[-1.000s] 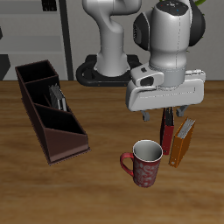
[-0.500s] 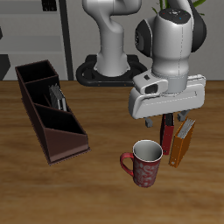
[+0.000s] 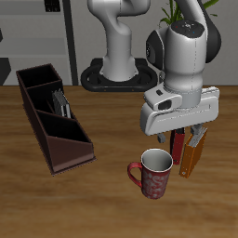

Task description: Place the striped book into the right desk caddy's front compartment and place the red mug into the right desk caddy's right compartment

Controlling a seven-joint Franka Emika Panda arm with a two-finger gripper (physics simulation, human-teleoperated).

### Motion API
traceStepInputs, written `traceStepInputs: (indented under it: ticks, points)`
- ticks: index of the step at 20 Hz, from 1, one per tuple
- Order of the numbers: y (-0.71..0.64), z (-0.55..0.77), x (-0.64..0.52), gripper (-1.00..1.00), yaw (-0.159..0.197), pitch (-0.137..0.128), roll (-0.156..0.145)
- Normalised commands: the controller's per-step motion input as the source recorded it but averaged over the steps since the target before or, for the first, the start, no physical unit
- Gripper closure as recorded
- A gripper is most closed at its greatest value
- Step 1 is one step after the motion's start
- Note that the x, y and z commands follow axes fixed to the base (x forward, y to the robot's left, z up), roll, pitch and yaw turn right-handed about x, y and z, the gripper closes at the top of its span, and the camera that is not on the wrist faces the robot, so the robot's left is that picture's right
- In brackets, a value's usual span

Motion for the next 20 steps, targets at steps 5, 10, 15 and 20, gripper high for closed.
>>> traceStepInputs:
  ticks: [5, 10, 15, 20]
  points:
    - [0.01, -0.17, 0.03, -1.00, 0.003, 0.025, -0.003]
    - [-0.03, -0.18, 0.04, -1.00, 0.001, 0.025, 0.002]
    - [0.01, -0.17, 0.02, -1.00, 0.001, 0.023, 0.003]
    - [-0.02, -0.12, 0.03, -1.00, 0.000, 0.017, -0.005]
